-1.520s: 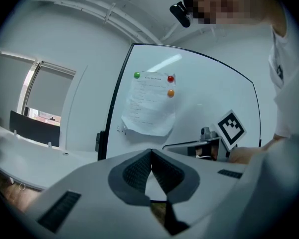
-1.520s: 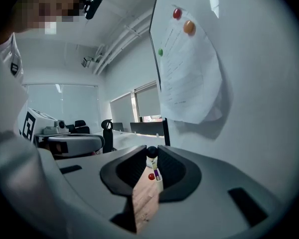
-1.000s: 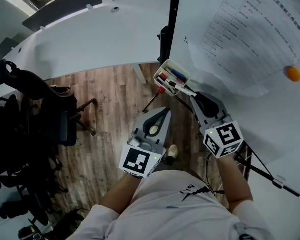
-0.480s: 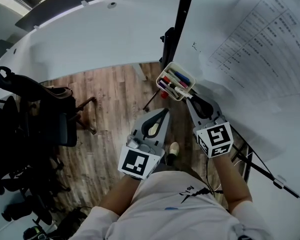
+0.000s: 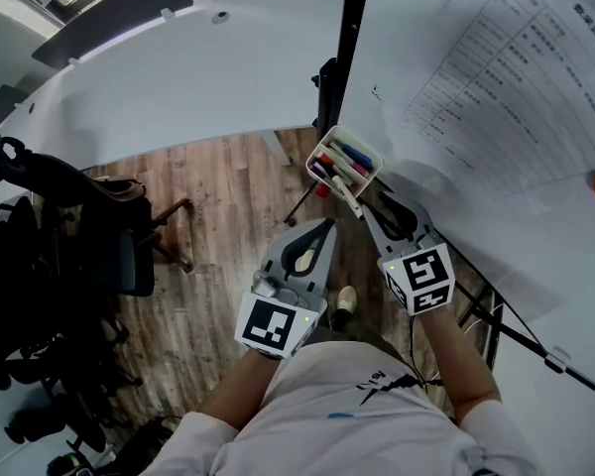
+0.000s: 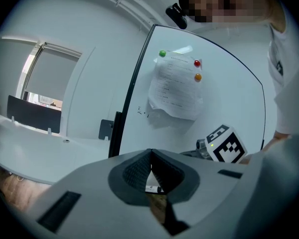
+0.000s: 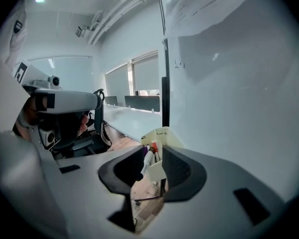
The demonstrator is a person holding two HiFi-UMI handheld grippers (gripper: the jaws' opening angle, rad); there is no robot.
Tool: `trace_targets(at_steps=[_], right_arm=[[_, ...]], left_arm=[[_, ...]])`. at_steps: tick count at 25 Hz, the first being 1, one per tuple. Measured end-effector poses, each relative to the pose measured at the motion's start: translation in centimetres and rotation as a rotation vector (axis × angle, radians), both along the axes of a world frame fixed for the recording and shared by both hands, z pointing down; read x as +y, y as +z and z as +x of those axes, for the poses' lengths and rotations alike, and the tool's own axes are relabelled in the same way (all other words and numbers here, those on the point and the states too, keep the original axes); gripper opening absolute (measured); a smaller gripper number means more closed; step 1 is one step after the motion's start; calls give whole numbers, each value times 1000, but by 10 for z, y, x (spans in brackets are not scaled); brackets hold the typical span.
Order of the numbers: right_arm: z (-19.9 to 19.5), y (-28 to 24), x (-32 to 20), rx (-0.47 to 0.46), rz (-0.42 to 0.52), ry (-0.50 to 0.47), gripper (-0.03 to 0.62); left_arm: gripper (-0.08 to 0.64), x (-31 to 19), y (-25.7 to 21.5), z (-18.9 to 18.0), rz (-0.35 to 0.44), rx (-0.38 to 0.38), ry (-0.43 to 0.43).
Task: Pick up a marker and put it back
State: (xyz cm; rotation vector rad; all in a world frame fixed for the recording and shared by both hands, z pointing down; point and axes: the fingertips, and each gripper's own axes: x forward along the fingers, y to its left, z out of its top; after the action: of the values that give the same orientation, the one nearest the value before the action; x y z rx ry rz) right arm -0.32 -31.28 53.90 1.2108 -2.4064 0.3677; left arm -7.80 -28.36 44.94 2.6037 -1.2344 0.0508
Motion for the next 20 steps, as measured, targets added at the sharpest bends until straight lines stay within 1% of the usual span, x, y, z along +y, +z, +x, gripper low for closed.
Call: trace_targets(at_steps=[6,10,13,18,20], right_arm=[[5,-30,20,-40,52,-3,103],[9,-56,38,-101,84,-12,103],[12,-76,52,-146,107,-24,101],[18,-109,77,-210,143,-43,61],[20,-120,83,-233,159,-53,55]], left_arm=[[12,18,-11,19,24,-5,29],[11,33,-21,35,42,-10,48],[12,48,-25,45,28,-21,62],[11,70,-41,58,25,-30,70],[12,76,-45,63,31,-27,70]])
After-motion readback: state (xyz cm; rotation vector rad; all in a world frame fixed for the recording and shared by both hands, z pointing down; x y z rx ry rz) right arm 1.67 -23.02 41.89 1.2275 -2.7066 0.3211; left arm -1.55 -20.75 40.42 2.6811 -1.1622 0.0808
